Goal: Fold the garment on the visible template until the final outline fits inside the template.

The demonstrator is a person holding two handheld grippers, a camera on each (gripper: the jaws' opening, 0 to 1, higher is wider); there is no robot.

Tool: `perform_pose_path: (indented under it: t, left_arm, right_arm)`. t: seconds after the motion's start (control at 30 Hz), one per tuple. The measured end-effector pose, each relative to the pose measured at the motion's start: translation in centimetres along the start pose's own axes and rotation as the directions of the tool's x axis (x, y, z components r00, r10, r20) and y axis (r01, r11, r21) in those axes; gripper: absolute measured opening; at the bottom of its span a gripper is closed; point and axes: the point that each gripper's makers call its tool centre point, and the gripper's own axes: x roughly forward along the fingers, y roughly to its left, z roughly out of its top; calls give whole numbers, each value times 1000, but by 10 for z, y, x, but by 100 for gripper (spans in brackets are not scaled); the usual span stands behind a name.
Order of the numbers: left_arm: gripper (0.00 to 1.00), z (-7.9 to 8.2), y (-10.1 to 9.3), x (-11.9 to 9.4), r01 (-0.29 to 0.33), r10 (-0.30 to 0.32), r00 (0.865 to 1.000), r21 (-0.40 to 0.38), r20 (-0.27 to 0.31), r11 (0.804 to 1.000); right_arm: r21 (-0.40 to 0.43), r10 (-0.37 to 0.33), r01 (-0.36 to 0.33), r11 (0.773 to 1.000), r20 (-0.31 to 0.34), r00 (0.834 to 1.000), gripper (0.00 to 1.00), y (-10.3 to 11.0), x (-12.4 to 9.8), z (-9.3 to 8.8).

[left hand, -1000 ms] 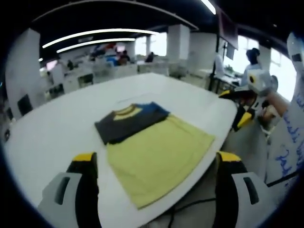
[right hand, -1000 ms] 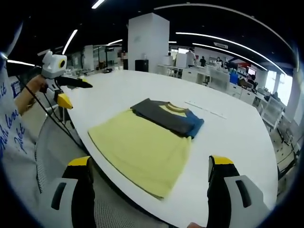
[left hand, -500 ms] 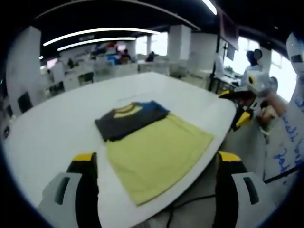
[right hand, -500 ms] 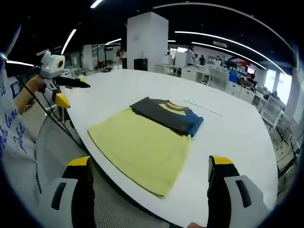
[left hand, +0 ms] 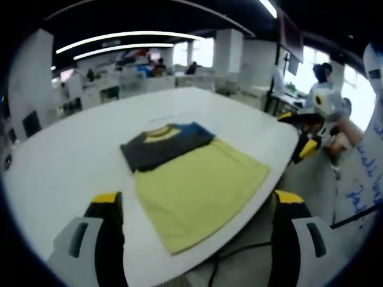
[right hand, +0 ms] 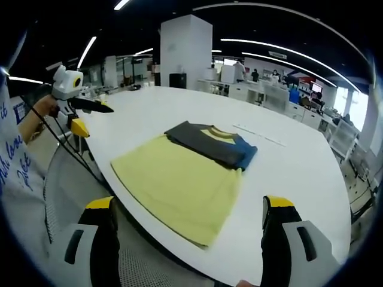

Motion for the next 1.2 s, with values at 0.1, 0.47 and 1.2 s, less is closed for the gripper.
perform_pose_path:
  t: [0.1, 0.47, 1.2]
  left_arm:
    - [99, -2, 1, -1, -3, 3, 1000, -11, -1, 1000]
    - [95, -9, 3, 2, 0, -1, 1000, -42, -22, 999]
    - [64, -44, 16, 15, -7, -4, 996, -114, -91, 993]
  right_arm:
    - [5, 8, -8, 1000, -4, 1000, 100, 1, 0, -2]
    - [6, 15, -15, 1000, -21, 1000, 100, 1, 5, -5]
    - [64, 24, -20, 998, -66, 998, 90, -9, 21, -31]
